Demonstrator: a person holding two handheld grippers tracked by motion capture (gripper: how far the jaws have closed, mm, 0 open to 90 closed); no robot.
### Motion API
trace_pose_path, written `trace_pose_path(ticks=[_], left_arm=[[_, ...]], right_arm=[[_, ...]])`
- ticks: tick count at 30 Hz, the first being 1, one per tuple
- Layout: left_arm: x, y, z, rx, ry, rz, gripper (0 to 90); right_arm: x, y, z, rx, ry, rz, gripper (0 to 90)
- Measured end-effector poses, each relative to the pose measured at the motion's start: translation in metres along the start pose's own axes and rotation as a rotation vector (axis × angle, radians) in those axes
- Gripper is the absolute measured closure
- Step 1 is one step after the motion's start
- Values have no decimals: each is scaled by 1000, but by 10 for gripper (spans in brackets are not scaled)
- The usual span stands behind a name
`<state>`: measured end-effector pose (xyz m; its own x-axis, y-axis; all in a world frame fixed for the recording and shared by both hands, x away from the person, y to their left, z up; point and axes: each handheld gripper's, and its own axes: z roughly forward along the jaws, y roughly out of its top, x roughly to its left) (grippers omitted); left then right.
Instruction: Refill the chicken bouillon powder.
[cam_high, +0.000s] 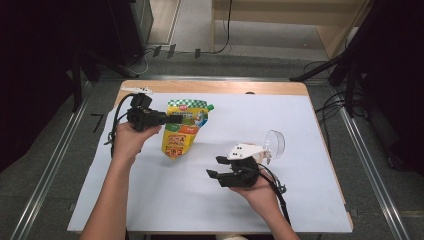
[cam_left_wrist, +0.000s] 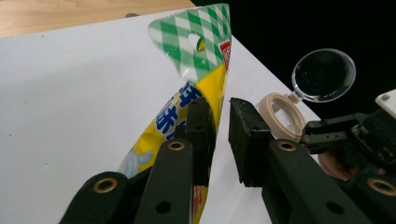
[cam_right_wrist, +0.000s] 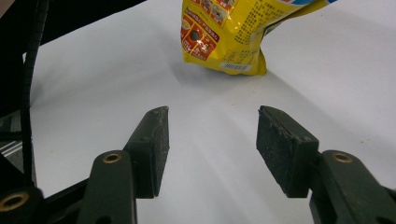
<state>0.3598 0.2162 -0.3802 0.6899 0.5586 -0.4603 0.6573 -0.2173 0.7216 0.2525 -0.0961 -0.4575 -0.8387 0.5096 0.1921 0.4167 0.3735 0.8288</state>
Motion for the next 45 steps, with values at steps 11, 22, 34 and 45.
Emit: trace_pose_path(ticks=[11,22,34,45], left_arm=[[-4,-6,-9,28,-16,23,712],[-10,-4,-33,1,-29,38,666],[-19,1,-56,-28,0,24,611],[-14,-2,-79,-55,71,-17,568]], right_arm=[[-3,-9,-11,33,54,-14,454],[-3,-19,-19,52,32,-13,454],[-4,-20,-25,51,24,-1,455],[-5,-20,-34,42,6,7,463]])
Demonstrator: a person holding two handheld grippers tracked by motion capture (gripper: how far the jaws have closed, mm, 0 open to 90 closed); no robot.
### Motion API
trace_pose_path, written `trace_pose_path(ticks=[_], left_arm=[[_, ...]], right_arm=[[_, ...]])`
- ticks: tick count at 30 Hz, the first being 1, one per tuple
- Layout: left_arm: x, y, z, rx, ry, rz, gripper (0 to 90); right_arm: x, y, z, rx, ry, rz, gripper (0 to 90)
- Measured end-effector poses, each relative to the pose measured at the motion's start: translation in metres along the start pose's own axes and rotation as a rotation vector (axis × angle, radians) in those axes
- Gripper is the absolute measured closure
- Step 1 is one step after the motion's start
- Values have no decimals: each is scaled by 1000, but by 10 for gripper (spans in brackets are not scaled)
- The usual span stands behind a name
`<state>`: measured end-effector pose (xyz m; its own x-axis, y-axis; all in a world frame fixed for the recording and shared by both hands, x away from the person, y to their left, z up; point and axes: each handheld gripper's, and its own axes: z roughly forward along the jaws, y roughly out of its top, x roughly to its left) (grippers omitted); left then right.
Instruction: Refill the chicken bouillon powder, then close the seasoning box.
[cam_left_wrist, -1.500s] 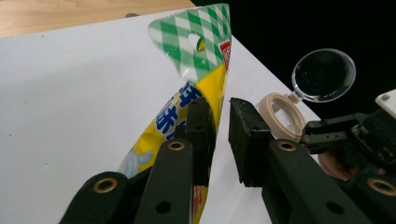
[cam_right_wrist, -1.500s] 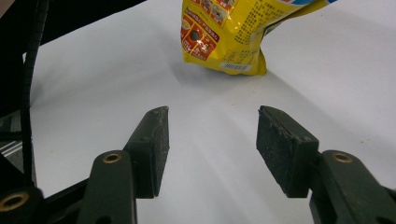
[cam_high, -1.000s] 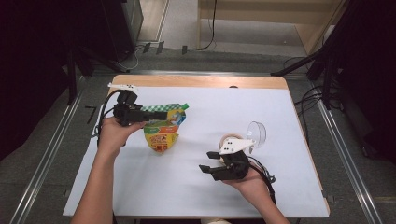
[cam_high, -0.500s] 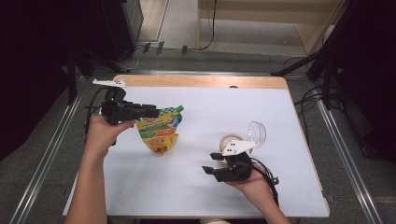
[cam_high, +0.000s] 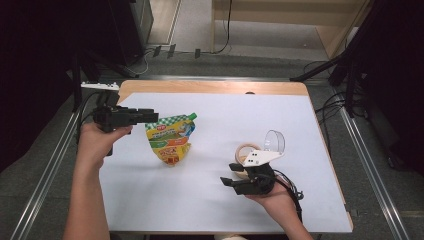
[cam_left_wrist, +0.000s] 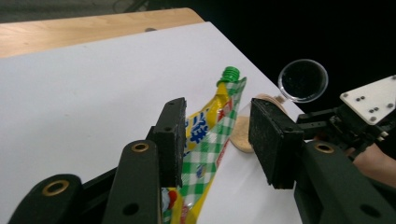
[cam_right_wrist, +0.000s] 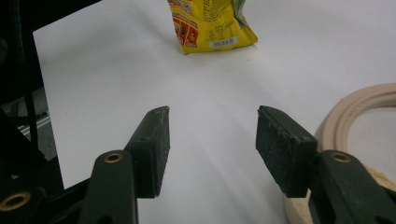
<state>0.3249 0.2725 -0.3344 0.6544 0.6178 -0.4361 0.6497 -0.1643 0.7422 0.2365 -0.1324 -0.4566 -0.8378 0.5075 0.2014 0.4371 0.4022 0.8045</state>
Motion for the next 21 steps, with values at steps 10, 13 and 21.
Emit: trace_pose_path(ticks=[10,13,21], left_arm=[[15,-6,-4,3,78,-33,540],[20,-9,-2,-2,83,-39,533],[35,-17,3,-18,100,-51,471]], right_arm=[[-2,1,-10,-11,-18,10,472],[-3,2,-14,-20,-20,14,478],[-2,10,-24,-34,-13,32,529]])
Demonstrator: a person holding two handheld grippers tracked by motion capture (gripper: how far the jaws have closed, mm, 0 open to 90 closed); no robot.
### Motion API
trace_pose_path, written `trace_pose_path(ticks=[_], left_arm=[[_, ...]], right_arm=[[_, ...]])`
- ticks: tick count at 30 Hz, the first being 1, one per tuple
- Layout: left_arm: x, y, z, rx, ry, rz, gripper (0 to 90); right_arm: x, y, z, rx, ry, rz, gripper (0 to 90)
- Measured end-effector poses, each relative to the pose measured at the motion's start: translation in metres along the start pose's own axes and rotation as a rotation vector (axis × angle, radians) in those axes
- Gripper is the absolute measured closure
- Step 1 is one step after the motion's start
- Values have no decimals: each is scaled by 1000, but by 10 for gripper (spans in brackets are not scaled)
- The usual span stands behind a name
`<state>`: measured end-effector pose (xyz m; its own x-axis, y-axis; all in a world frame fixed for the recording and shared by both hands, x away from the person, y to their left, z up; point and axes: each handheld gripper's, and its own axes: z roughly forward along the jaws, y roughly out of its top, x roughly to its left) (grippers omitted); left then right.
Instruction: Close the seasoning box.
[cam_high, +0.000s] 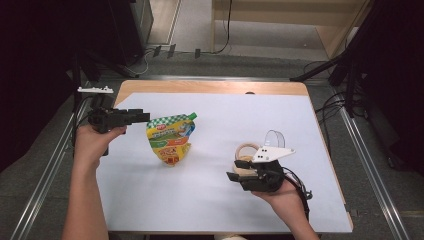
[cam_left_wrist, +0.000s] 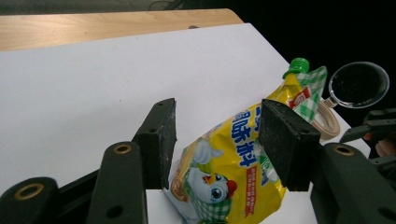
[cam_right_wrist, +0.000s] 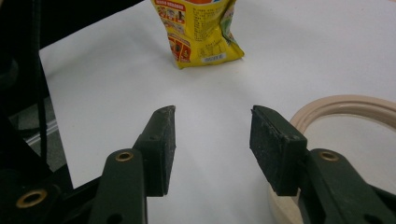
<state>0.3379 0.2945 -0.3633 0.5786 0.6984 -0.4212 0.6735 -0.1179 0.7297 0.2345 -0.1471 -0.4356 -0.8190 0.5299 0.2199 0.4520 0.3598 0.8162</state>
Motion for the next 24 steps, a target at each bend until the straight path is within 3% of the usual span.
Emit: trace_pose_path(ticks=[6,24], left_arm=[[9,-7,6,17,28,-18,456],[18,-14,22,60,22,-37,425]], right_arm=[[1,6,-9,6,-8,-1,563],[-11,24,-64,-77,-62,33,616]])
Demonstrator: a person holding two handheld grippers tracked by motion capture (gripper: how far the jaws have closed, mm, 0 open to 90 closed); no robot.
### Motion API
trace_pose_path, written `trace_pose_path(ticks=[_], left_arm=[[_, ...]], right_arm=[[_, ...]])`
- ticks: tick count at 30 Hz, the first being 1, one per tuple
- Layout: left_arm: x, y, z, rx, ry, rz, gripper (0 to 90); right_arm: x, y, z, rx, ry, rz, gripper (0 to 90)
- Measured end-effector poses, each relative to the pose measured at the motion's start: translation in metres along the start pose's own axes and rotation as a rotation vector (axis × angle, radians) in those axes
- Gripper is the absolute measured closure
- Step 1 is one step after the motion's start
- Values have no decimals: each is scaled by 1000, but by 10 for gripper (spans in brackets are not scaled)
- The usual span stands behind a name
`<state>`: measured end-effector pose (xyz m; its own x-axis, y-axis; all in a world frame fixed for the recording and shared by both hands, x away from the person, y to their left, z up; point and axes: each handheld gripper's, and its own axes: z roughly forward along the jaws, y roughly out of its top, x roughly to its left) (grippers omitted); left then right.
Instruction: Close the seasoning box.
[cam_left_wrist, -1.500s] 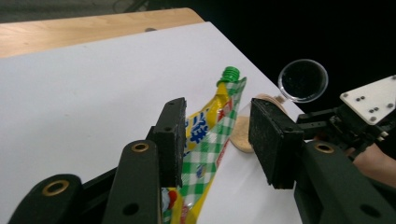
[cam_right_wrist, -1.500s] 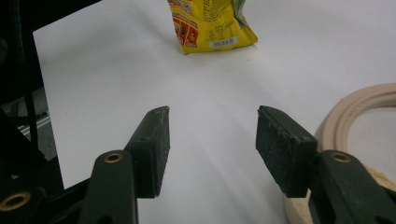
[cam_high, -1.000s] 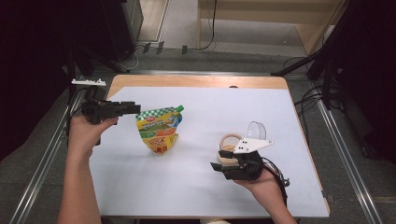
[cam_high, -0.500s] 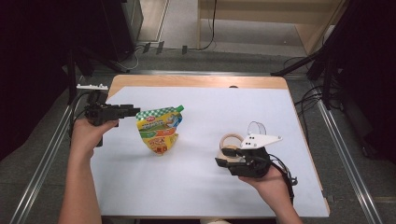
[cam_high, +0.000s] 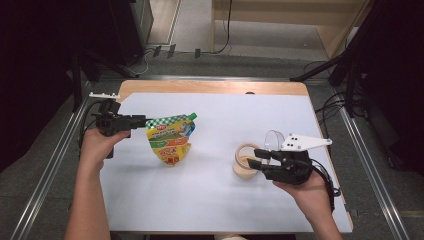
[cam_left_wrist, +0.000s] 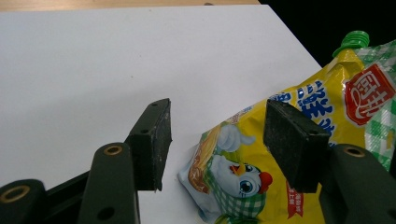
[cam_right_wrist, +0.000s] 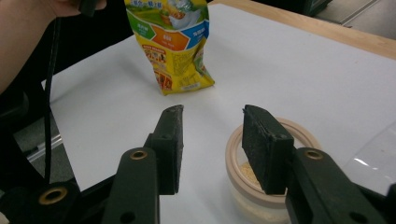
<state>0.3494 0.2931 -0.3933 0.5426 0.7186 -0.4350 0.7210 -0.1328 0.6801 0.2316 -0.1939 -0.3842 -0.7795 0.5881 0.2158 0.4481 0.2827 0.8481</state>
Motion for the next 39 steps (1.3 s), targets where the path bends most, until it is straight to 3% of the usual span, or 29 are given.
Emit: trace_pose_path(ticks=[14,24,30,39], left_arm=[[-3,0,4,6,5,16,422],[-2,-1,5,7,14,17,426],[-2,-1,6,12,13,19,421],[-2,-1,8,15,18,19,417]], right_arm=[[-17,5,-36,-3,-65,18,853],[-39,-2,-60,-34,-134,64,900],[-50,-10,-59,-21,-182,91,900],[-68,-28,-40,2,-188,150,900]])
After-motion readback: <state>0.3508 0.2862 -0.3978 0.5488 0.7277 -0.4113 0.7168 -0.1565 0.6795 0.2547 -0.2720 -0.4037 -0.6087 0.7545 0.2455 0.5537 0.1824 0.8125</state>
